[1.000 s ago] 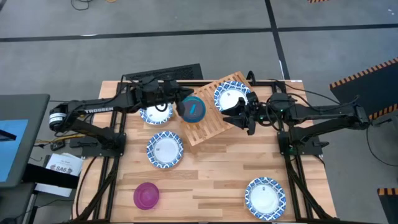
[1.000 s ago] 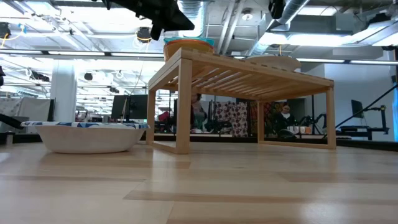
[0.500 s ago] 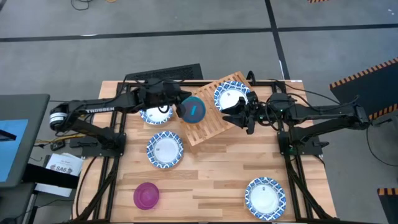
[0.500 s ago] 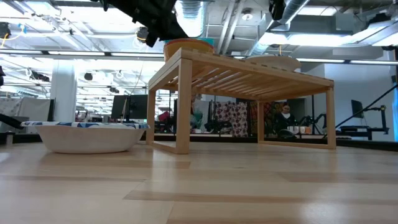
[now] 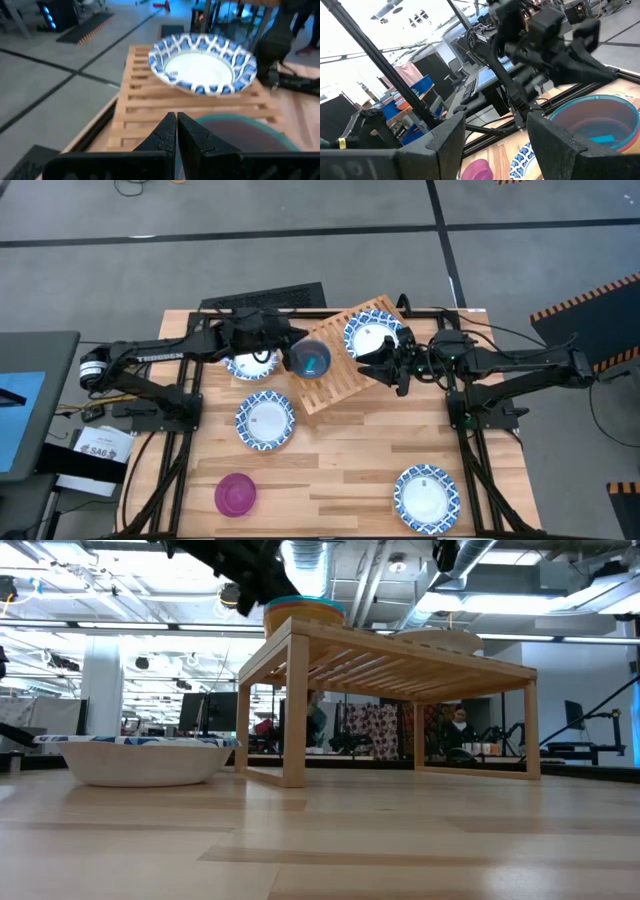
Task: Place and stack bowls onto a shelf
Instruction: Stack the blue bowl on top of the orange bowl on the shelf, then stack the bottom right white patterned bowl on top of the white patterned bowl on the shelf
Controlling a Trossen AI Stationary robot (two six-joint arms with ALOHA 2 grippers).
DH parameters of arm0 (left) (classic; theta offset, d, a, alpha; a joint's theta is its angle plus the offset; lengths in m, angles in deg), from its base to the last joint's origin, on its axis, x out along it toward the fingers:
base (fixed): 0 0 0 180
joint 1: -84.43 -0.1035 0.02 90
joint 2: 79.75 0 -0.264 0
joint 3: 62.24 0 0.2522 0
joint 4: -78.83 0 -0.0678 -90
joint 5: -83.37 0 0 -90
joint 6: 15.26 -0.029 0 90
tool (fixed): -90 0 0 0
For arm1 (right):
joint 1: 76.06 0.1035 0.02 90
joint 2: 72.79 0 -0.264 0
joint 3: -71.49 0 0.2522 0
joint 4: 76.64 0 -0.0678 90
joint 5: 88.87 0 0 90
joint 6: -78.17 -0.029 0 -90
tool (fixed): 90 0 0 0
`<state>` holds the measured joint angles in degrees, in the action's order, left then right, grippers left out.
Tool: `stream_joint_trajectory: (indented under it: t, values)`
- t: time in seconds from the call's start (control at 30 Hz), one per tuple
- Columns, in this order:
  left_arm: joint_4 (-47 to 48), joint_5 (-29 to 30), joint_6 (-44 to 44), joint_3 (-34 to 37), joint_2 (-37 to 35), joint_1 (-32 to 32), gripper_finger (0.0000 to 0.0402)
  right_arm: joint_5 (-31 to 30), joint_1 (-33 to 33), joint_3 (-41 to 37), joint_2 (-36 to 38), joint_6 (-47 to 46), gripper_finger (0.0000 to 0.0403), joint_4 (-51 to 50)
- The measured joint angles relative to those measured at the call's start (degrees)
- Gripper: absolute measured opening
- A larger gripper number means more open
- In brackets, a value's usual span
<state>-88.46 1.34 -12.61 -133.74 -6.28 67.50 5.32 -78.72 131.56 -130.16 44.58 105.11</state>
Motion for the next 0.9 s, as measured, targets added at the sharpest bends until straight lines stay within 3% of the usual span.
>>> stream_joint_trajectory:
  t: [0.3, 0.57, 0.9]
  values:
    - [-0.2, -4.6, 5.5, 1.7, -12.3, 2.2, 0.0000, -0.3, -0.5, 0.0, 0.0, -0.8, 0.0240, 1.0]
    - [-12.2, 1.3, 9.1, 15.4, -21.3, 11.8, 0.0000, -0.3, -1.2, 0.0, 0.0, -0.5, 0.0240, 1.1]
    - [-12.2, 4.9, 6.4, 16.8, -23.2, 14.3, 0.0000, -0.3, -2.0, 0.0, 0.0, -0.5, 0.0240, 1.4]
